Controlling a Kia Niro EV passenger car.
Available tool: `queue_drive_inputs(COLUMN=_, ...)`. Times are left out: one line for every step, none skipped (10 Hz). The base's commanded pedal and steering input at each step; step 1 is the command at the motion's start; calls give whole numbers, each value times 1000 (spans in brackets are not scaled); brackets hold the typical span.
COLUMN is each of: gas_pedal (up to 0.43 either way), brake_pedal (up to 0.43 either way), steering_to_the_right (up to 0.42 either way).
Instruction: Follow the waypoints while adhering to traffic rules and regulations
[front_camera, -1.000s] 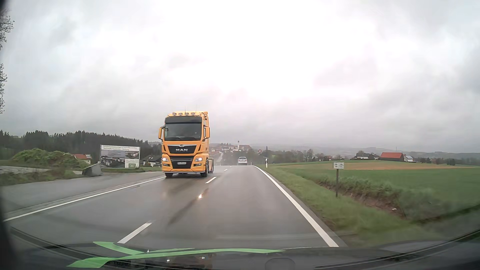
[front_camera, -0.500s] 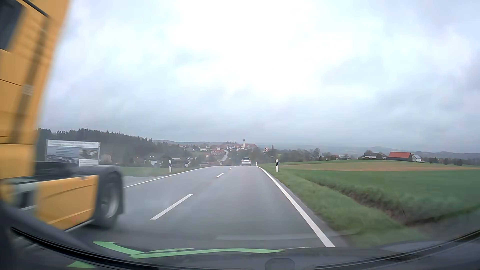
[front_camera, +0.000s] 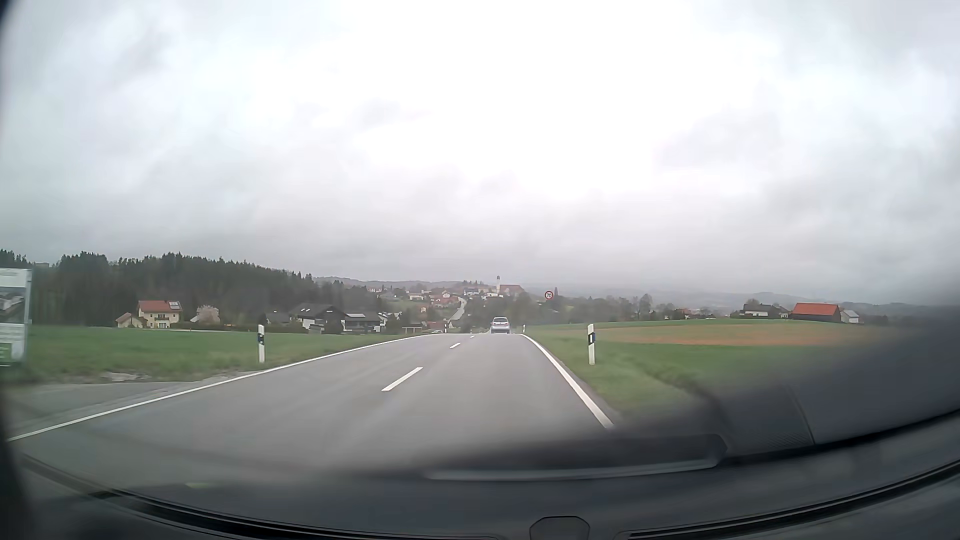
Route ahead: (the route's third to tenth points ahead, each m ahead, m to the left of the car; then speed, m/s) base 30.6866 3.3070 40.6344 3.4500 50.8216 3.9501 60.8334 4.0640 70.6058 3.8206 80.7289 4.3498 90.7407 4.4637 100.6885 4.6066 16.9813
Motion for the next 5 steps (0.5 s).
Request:
queue_drive_inputs(gas_pedal=98, brake_pedal=0, steering_to_the_right=-10)
queue_drive_inputs(gas_pedal=98, brake_pedal=0, steering_to_the_right=-9)
queue_drive_inputs(gas_pedal=98, brake_pedal=0, steering_to_the_right=-9)
queue_drive_inputs(gas_pedal=79, brake_pedal=0, steering_to_the_right=-8)
queue_drive_inputs(gas_pedal=47, brake_pedal=0, steering_to_the_right=-6)
